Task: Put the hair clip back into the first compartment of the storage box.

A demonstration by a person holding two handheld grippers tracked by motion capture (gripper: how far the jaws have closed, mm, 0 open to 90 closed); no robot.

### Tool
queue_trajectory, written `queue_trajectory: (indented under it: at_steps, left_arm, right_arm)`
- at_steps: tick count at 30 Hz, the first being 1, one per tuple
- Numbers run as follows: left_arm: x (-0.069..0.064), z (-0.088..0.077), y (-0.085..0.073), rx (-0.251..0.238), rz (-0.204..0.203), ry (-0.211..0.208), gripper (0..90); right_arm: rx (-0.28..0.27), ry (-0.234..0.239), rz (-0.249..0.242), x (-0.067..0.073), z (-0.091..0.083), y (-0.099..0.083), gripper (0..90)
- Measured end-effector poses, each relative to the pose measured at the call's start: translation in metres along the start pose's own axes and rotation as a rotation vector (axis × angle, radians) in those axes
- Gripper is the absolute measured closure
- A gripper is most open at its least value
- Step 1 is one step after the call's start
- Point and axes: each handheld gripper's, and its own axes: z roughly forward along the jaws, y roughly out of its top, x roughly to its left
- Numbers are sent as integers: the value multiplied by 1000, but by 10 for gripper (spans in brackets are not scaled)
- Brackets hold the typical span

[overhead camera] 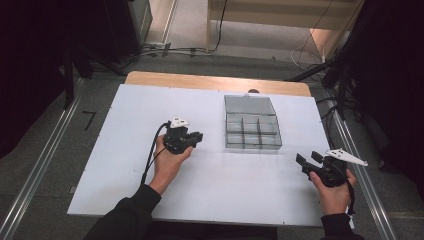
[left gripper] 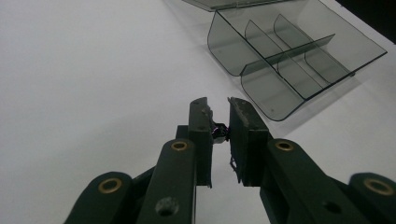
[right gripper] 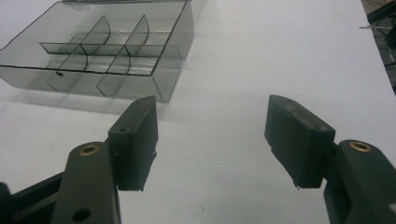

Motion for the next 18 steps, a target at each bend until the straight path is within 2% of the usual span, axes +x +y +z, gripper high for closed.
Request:
queue_trajectory:
  at_steps: [18]
  left_arm:
    - [-8, 14, 10, 0, 6, -12, 807]
  right_arm:
    - [3, 6, -2, 0, 1, 0, 328]
